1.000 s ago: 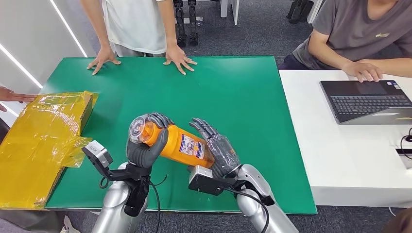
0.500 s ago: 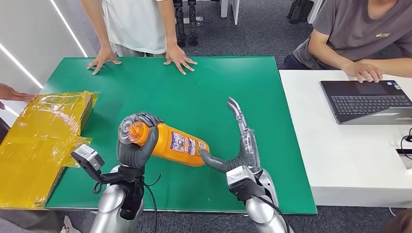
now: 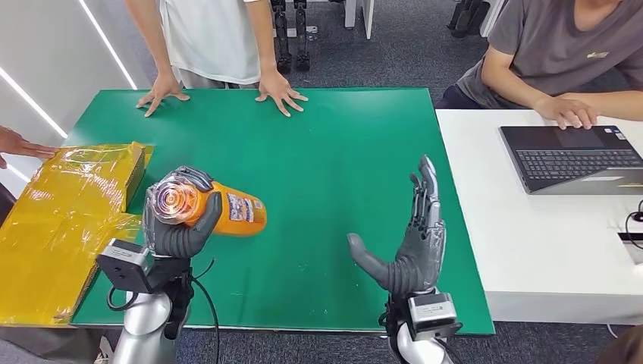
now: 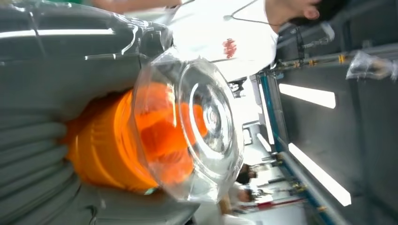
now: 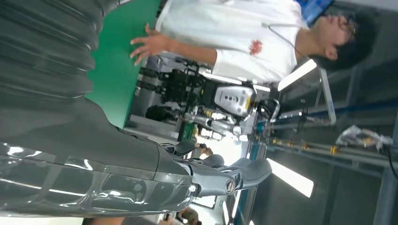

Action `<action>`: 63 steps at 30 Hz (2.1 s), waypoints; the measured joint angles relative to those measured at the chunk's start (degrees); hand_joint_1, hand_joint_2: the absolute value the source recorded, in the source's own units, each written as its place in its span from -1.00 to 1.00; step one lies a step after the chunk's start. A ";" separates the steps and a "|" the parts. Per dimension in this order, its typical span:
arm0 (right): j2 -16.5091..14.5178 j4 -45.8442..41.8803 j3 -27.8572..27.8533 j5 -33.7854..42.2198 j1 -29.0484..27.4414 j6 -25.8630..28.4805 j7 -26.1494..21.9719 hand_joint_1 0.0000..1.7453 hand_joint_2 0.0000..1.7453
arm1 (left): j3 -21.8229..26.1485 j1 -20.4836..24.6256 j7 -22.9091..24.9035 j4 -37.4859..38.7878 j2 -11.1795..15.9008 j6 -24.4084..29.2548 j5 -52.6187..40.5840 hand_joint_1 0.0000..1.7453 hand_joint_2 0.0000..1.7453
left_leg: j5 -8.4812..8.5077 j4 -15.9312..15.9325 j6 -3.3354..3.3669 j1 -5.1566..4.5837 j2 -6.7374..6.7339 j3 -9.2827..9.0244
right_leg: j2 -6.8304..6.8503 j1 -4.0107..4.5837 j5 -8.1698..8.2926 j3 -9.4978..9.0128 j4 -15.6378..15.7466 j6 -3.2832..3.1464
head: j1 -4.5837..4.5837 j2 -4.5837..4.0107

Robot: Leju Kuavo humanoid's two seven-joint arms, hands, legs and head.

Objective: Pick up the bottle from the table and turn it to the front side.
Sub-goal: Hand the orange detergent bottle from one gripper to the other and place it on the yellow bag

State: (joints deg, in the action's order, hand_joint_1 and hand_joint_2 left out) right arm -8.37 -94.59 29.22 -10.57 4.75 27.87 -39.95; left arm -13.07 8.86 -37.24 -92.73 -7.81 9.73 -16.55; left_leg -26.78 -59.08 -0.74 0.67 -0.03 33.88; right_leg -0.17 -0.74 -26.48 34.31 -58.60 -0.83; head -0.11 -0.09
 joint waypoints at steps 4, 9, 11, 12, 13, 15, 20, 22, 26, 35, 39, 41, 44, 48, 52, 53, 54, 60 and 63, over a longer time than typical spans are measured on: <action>0.24 -2.05 0.20 1.24 -0.74 2.62 -0.09 -1.00 1.00 | 0.42 0.16 1.23 -0.24 3.11 2.54 -7.47 1.00 1.00 | 0.00 0.00 0.00 0.00 -0.02 -0.01 | -0.02 0.00 0.00 0.01 0.00 0.00 | 0.00 0.00; 0.70 -3.87 0.68 1.80 -1.42 4.05 -0.09 -1.00 1.00 | 0.72 1.14 3.19 -0.01 7.59 7.66 -18.03 1.00 1.00 | 0.00 0.00 0.00 0.00 -0.01 -0.01 | -0.02 0.00 0.00 0.01 0.00 0.00 | 0.00 0.00; 0.78 -4.33 0.78 1.97 -1.49 4.19 -0.09 -1.00 1.00 | 0.87 1.71 3.47 0.32 9.10 8.01 -18.78 1.00 1.00 | 0.00 0.00 0.00 0.00 -0.01 -0.01 | -0.02 0.00 0.00 0.01 0.00 0.00 | -0.01 0.00; 0.80 -4.50 0.80 2.04 -1.50 4.27 -0.09 -1.00 1.00 | 0.95 2.12 3.53 0.65 9.82 8.17 -18.93 1.00 1.00 | 0.01 0.00 -0.01 0.00 -0.01 -0.01 | -0.02 0.00 0.00 0.01 0.00 0.00 | 0.00 0.00; 0.81 -4.69 0.81 2.09 -1.49 4.37 -0.09 -1.00 1.00 | 1.03 2.62 3.58 1.09 10.55 8.53 -19.24 1.00 1.00 | 0.01 0.00 -0.01 0.00 -0.01 -0.01 | -0.02 0.00 0.00 0.01 -0.01 0.00 | 0.00 0.00; 0.83 -5.08 0.81 2.23 -1.49 4.58 -0.09 -1.00 1.00 | 1.15 3.84 3.78 2.17 12.11 9.80 -20.58 1.00 1.00 | 0.01 0.00 -0.02 0.00 -0.01 -0.02 | -0.02 0.00 0.00 0.00 -0.01 -0.01 | 0.00 0.00; 0.84 -5.45 0.69 2.64 -1.87 3.37 -0.09 -1.00 1.00 | 1.50 5.79 6.93 5.72 16.62 13.34 -27.50 1.00 1.00 | 0.02 0.01 -0.04 0.00 -0.06 -0.04 | -0.08 0.01 0.00 0.01 -0.03 -0.01 | -0.01 0.00; 0.85 -5.45 0.57 2.88 -2.25 2.73 -0.09 -1.00 1.00 | 1.81 5.81 7.38 6.76 17.98 14.03 -28.81 1.00 1.00 | 0.02 0.01 -0.04 0.01 -0.05 -0.04 | -0.08 0.01 -0.01 0.02 -0.03 -0.02 | -0.01 0.00; 0.89 -5.45 0.40 2.95 -2.62 2.19 -0.09 -1.00 1.00 | 1.96 5.76 8.22 8.14 19.60 14.42 -30.93 1.00 1.00 | 0.02 0.02 -0.04 0.01 -0.04 -0.02 | -0.06 0.01 -0.02 0.02 -0.03 -0.03 | 0.01 0.00; 1.13 -5.47 0.25 2.68 -4.60 0.65 -0.09 -1.00 1.00 | 2.07 3.15 18.04 11.39 20.49 17.32 -52.46 1.00 1.00 | 0.01 0.02 -0.04 0.00 -0.05 -0.01 | -0.07 0.01 -0.02 0.02 0.00 -0.03 | 0.01 0.00; 1.25 -5.47 0.23 2.67 -4.88 0.11 -0.09 -1.00 1.00 | 2.06 1.98 19.20 14.31 20.80 18.05 -57.58 1.00 1.00 | 0.02 0.02 -0.04 0.01 -0.05 -0.01 | -0.07 0.01 -0.02 0.04 0.00 -0.03 | -0.01 0.00; 1.38 -5.47 0.22 2.85 -4.90 -0.01 -0.09 -1.00 1.00 | 2.01 1.97 18.68 16.47 20.87 17.49 -58.70 1.00 1.00 | 0.02 0.02 -0.04 0.01 -0.05 -0.02 | -0.07 0.01 -0.02 0.05 0.00 -0.03 | 0.01 0.00; 1.66 -5.47 0.24 3.38 -4.88 0.50 -0.09 -1.00 1.00 | 1.66 2.49 16.81 20.51 20.86 16.80 -59.27 1.00 1.00 | 0.02 0.02 -0.04 0.01 -0.05 -0.02 | -0.07 0.01 -0.02 0.04 -0.01 -0.03 | 0.01 0.00; 2.19 -5.46 0.37 4.28 -4.87 1.08 -0.09 -1.00 1.00 | 0.53 3.56 14.32 25.95 20.94 16.47 -59.51 1.00 1.00 | 0.02 0.02 -0.04 0.01 -0.05 -0.01 | -0.07 0.01 -0.02 0.04 -0.01 -0.03 | 0.00 0.00; 2.65 -5.46 0.86 5.03 -4.86 0.62 -0.09 -1.00 1.00 | -0.77 4.96 12.99 29.74 20.99 16.10 -59.97 1.00 1.00 | 0.02 0.02 -0.04 0.01 -0.04 -0.01 | -0.06 0.01 -0.02 0.04 0.00 -0.03 | 0.01 0.00; 2.70 -5.46 0.98 5.18 -4.86 0.28 -0.09 -1.00 1.00 | -1.14 5.42 12.82 30.50 21.01 15.94 -60.07 1.00 1.00 | 0.02 0.02 -0.04 0.01 -0.03 0.00 | -0.06 0.01 -0.02 0.04 -0.01 -0.03 | 0.01 0.00; 2.73 -5.45 1.08 5.26 -4.85 -0.06 -0.09 -1.00 1.00 | -1.51 5.90 12.70 31.18 21.04 15.76 -60.15 1.00 1.00 | 0.02 0.02 -0.04 0.01 -0.03 0.00 | -0.05 0.01 -0.02 0.04 -0.01 -0.03 | 0.00 0.00; 2.75 -5.07 1.20 5.61 -4.18 -2.08 -0.09 -1.00 1.00 | -3.68 7.53 12.72 34.00 22.06 15.52 -61.38 1.00 1.00 | 0.02 0.02 -0.04 0.01 -0.05 -0.01 | -0.07 0.01 -0.02 0.04 -0.02 -0.03 | 0.00 0.00; 2.75 -4.72 1.19 5.61 -3.64 -2.44 -0.09 -1.00 1.00 | -4.43 8.46 13.06 35.63 22.56 15.96 -61.96 0.92 1.00 | 0.04 0.02 -0.06 0.02 -0.03 -0.01 | -0.05 0.02 -0.02 0.04 -0.03 -0.03 | 0.00 0.00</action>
State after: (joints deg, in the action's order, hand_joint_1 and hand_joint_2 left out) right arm -5.62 -99.31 30.40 -4.96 1.11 25.44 -40.04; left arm -17.50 17.32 -24.18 -57.10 14.75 25.69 -78.51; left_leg -26.74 -59.06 -0.80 0.69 -0.05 33.87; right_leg -0.22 -0.73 -26.50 34.35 -58.63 -0.86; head -0.11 -0.09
